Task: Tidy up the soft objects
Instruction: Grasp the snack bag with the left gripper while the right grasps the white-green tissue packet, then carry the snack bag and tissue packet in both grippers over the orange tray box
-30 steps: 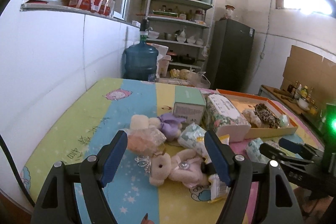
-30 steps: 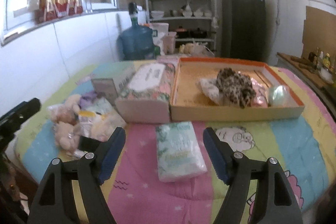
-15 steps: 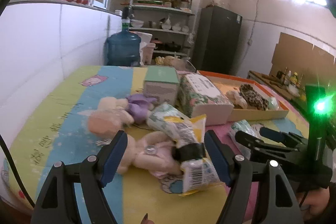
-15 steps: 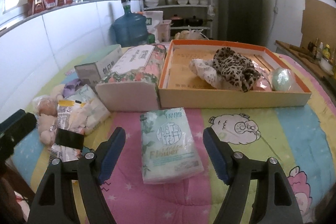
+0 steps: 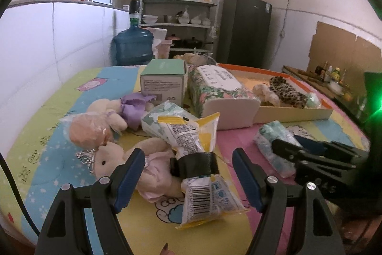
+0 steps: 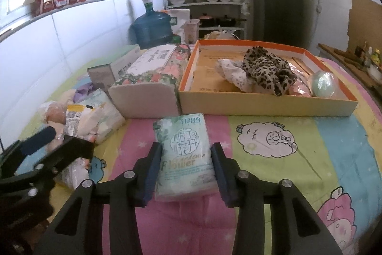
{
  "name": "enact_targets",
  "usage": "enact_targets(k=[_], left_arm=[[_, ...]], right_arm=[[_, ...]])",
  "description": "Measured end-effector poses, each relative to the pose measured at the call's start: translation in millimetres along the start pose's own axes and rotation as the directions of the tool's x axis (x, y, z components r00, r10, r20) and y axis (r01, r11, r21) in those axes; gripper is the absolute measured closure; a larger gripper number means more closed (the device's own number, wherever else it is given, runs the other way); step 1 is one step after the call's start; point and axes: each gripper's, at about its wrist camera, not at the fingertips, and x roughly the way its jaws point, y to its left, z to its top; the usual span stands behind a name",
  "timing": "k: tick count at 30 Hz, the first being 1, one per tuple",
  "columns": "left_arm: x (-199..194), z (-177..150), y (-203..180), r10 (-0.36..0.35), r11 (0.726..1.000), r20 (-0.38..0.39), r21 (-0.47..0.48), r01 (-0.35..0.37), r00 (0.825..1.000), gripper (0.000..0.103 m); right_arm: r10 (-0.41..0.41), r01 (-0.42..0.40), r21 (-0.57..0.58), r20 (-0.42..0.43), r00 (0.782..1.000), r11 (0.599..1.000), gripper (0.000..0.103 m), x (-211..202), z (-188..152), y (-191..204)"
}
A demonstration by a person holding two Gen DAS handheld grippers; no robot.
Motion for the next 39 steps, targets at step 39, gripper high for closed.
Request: enact_targets(k=[39], left_arm=[[-6.4, 11.0, -24.7, 0.006, 0.999, 0.023, 0.035, -0.006, 1.0, 0.066]], right_arm=[[0.047, -0.05, 0.029, 0.101, 0.994, 0.998, 0.059, -34.9, 11.3, -17.7]])
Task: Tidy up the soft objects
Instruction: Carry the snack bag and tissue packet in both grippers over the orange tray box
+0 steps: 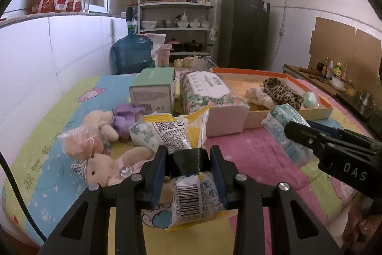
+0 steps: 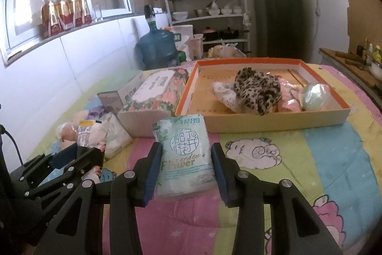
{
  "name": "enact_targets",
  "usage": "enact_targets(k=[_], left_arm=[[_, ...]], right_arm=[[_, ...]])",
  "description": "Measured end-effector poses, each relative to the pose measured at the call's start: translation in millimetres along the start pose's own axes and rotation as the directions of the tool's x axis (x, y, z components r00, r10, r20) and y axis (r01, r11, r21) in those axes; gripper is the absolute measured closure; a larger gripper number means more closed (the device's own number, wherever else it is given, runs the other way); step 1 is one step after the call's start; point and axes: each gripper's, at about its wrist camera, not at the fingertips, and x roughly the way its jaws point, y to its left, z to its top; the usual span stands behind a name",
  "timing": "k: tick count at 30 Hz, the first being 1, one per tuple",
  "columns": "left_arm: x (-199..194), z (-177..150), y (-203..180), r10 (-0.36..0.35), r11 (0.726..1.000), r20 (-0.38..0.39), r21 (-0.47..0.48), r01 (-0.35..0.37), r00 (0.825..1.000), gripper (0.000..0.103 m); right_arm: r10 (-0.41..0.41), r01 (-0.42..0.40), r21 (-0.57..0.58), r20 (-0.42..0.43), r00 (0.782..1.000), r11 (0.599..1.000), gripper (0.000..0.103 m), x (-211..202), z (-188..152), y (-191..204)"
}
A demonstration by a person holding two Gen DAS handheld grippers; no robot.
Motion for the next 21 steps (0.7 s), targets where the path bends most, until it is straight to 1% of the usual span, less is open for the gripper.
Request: enact_targets(k=[11, 21], left_arm=[[-8.1, 22.3, -18.3, -0.035, 0.999, 0.052, 0.021, 0.034, 0.998, 0.066], [-12.6, 44.8, -39.1, -0.052, 0.998, 0.091, 0.039, 0.049, 0.994, 0.066]], right_arm=[[-0.035, 0.036, -0.013, 0.056, 0.998, 0.999, 0.059, -19.0, 16.0, -8.5], [-0.069, 0.069, 0.002, 0.114, 0.991, 0.998, 0.059, -36.0, 31.1, -27.6]])
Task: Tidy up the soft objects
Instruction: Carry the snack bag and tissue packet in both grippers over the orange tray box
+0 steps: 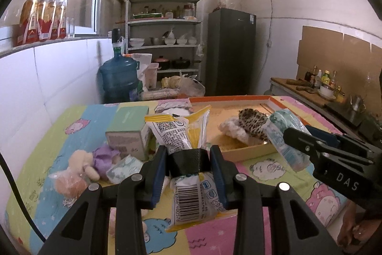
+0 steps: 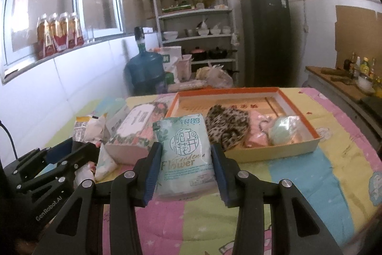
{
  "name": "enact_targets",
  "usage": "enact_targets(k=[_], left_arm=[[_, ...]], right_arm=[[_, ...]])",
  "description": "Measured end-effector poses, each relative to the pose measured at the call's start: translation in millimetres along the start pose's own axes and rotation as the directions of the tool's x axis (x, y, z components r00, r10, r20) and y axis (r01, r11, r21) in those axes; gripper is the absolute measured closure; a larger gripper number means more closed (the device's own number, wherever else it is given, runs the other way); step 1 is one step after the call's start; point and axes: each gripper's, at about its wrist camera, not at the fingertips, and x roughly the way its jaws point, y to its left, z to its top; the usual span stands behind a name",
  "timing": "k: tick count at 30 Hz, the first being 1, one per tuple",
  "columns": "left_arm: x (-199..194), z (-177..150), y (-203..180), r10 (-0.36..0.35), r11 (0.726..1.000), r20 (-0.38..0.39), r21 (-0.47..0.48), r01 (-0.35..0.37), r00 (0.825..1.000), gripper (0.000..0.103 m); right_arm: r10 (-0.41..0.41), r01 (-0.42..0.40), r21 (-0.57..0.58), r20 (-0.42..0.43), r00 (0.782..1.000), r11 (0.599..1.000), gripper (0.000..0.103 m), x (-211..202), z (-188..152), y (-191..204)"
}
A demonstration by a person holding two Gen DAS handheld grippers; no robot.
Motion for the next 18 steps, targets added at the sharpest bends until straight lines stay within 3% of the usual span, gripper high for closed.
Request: enact_targets(k=[18], left_arm=[[11.6, 32.7, -41.3, -0.027, 0.999, 0.043, 0.033, 0.025, 0.999, 0.066]], right_arm=[[-0.055, 0.054, 0.019, 0.072, 0.996, 0.998, 0.059, -13.5, 22.6, -42.5]])
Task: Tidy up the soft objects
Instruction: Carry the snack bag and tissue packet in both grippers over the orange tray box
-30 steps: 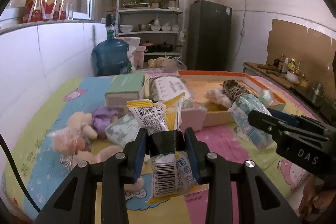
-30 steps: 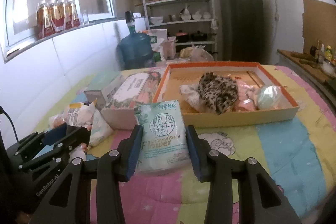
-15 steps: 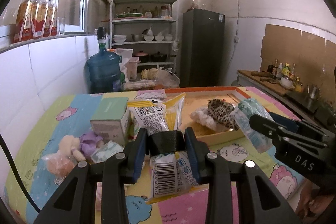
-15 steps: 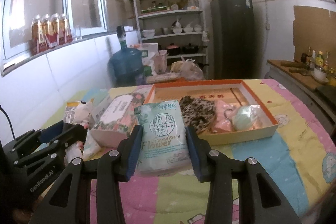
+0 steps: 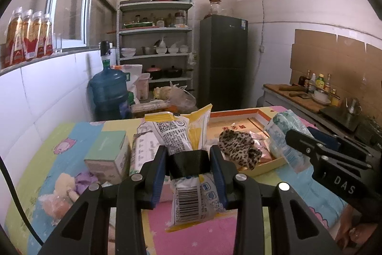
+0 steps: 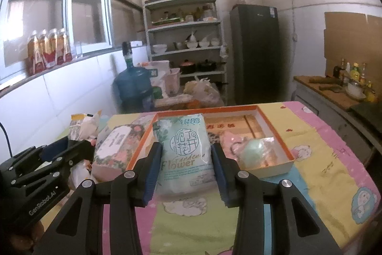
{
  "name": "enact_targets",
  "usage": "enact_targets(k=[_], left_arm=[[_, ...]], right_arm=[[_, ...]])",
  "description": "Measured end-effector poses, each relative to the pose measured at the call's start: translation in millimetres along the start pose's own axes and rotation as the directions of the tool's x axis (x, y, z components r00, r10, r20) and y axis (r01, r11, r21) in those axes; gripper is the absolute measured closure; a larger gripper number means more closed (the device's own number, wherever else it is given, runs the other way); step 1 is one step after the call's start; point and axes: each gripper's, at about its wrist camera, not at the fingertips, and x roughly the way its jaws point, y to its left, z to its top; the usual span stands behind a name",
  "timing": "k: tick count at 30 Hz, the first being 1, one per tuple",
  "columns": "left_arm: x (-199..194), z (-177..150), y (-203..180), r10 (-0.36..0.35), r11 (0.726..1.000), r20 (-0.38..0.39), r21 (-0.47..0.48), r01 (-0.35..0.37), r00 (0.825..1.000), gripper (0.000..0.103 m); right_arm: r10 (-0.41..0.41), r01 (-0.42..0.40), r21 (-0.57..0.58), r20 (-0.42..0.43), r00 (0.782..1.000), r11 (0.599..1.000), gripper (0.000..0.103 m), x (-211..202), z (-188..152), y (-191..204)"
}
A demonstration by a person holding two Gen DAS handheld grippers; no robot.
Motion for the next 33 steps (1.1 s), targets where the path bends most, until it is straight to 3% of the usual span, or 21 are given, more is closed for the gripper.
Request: enact_targets(k=[22, 33], left_arm=[[59.5, 36.8, -42.2, -0.067, 0.998, -0.01, 0.001, 0.067, 0.998, 0.066], [115.5, 57.0, -62.8, -0.077, 0.997, -0.063, 0.011, 0.077, 0.995, 0.066]], right_arm=[[-0.09, 0.088, 0.047, 0.04, 0.995, 0.995, 0.059, 26.9, 26.9, -72.5], [-0.055, 0.055, 0.028, 0.008, 0.998, 0.998, 0.059, 79.4, 56.4, -102.6]])
